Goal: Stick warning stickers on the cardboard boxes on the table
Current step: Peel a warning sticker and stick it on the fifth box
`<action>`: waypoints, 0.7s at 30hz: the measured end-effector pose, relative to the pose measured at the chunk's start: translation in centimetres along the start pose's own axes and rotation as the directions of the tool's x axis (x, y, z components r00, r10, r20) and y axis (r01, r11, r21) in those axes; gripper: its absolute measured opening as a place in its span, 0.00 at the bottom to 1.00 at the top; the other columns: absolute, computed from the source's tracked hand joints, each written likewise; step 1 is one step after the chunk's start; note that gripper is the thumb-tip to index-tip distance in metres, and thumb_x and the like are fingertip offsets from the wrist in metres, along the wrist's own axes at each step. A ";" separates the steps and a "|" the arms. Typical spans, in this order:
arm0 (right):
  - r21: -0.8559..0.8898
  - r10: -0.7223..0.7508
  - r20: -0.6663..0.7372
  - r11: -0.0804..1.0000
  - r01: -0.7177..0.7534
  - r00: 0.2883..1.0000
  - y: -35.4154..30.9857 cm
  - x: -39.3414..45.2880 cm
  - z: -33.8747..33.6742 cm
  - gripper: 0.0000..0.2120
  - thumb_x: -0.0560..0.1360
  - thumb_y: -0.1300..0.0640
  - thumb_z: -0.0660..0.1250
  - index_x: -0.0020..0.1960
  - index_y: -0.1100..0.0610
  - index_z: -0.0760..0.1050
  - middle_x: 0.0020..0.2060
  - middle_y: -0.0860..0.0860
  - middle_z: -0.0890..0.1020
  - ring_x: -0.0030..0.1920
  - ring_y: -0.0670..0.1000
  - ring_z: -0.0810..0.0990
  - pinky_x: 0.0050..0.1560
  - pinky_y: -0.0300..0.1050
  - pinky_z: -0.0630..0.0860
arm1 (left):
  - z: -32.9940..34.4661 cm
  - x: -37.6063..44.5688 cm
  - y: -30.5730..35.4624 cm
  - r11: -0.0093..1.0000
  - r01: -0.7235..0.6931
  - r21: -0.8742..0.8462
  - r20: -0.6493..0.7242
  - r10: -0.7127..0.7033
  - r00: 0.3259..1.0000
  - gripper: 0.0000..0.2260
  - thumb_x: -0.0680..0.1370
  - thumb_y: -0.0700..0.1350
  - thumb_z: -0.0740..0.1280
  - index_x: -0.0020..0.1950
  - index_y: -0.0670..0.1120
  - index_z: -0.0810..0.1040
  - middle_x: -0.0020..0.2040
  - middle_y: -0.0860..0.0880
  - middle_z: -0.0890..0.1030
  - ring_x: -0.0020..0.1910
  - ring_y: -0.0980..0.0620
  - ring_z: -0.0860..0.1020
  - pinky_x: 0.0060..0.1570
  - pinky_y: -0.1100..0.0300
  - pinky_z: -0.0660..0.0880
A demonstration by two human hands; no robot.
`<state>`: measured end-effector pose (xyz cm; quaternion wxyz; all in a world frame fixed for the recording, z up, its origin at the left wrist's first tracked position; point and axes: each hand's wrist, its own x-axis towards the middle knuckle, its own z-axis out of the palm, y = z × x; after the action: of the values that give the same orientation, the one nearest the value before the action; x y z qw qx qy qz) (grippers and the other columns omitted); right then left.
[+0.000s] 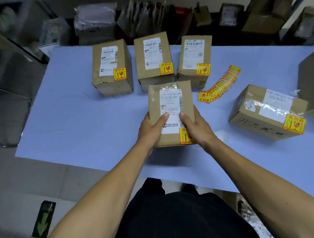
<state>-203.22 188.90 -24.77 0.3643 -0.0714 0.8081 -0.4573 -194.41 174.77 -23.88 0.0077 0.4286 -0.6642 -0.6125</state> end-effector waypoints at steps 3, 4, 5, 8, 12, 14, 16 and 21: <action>-0.035 -0.032 0.043 0.999 0.033 0.999 -1.0 -0.2 1.1 0.33 0.80 0.36 0.56 0.80 0.49 0.54 0.73 0.49 0.72 0.69 0.55 0.73 0.70 0.55 0.68 | -1.5 -0.8 -0.3 1.000 -0.005 -0.027 -0.053 0.003 0.999 0.26 0.69 0.62 0.71 0.65 0.54 0.77 0.56 0.55 0.84 0.53 0.55 0.83 0.58 0.51 0.79; -0.039 -0.038 0.059 0.998 0.041 0.998 -1.4 -0.2 1.7 0.34 0.80 0.36 0.56 0.80 0.49 0.54 0.73 0.50 0.72 0.69 0.55 0.74 0.70 0.55 0.69 | -2.2 -0.9 -0.5 0.999 -0.004 -0.033 -0.068 0.002 0.998 0.26 0.69 0.62 0.71 0.65 0.54 0.77 0.56 0.55 0.84 0.53 0.55 0.83 0.58 0.51 0.79; -0.038 -0.045 0.075 0.998 0.048 0.996 -1.7 -0.2 2.3 0.34 0.80 0.36 0.56 0.80 0.49 0.54 0.72 0.50 0.73 0.68 0.55 0.74 0.69 0.55 0.69 | -2.9 -1.0 -0.6 0.999 -0.004 -0.040 -0.079 0.001 0.997 0.26 0.69 0.62 0.70 0.64 0.54 0.77 0.56 0.56 0.84 0.53 0.55 0.83 0.58 0.51 0.79; -0.049 -0.061 0.110 0.997 0.066 0.992 -2.9 -0.2 4.5 0.34 0.79 0.36 0.56 0.80 0.49 0.54 0.72 0.50 0.73 0.68 0.55 0.75 0.69 0.55 0.70 | -5.3 -0.8 -1.3 0.998 -0.011 -0.061 -0.101 0.004 0.995 0.23 0.70 0.61 0.71 0.63 0.55 0.78 0.55 0.56 0.84 0.52 0.57 0.83 0.57 0.52 0.79; -0.059 -0.065 0.139 0.996 0.074 0.988 -4.8 0.1 8.2 0.34 0.79 0.35 0.57 0.80 0.48 0.54 0.70 0.49 0.75 0.66 0.54 0.76 0.68 0.55 0.71 | -9.4 0.1 -2.3 0.996 -0.012 -0.087 -0.115 0.002 0.993 0.21 0.72 0.60 0.71 0.62 0.55 0.79 0.54 0.57 0.85 0.51 0.57 0.84 0.53 0.56 0.80; -0.062 -0.060 0.143 0.996 0.070 0.988 -5.9 0.4 10.6 0.33 0.79 0.35 0.57 0.79 0.48 0.55 0.70 0.49 0.76 0.66 0.55 0.76 0.67 0.56 0.72 | -11.9 0.8 -2.9 0.996 -0.016 -0.091 -0.118 0.005 0.993 0.18 0.72 0.60 0.71 0.60 0.56 0.79 0.53 0.58 0.85 0.49 0.59 0.84 0.47 0.61 0.80; -0.059 -0.062 0.143 0.996 0.071 0.988 -7.0 0.6 13.4 0.31 0.79 0.36 0.57 0.78 0.47 0.58 0.68 0.49 0.77 0.64 0.54 0.78 0.66 0.56 0.73 | -14.7 1.8 -3.6 0.995 -0.012 -0.098 -0.111 0.001 0.994 0.17 0.72 0.60 0.71 0.59 0.57 0.79 0.52 0.59 0.85 0.47 0.61 0.84 0.45 0.62 0.79; -0.044 -0.030 0.125 0.998 0.036 0.992 -9.9 0.9 21.1 0.26 0.79 0.36 0.57 0.73 0.46 0.63 0.64 0.48 0.80 0.60 0.53 0.80 0.64 0.57 0.75 | -22.6 4.5 -5.5 0.996 0.006 -0.086 -0.064 -0.011 0.998 0.20 0.73 0.59 0.70 0.63 0.55 0.78 0.54 0.57 0.85 0.47 0.59 0.84 0.44 0.62 0.80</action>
<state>-192.26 168.34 -24.05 0.4044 -0.1213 0.7930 -0.4392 -182.09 154.60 -25.05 0.0449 0.4503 -0.6348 -0.6264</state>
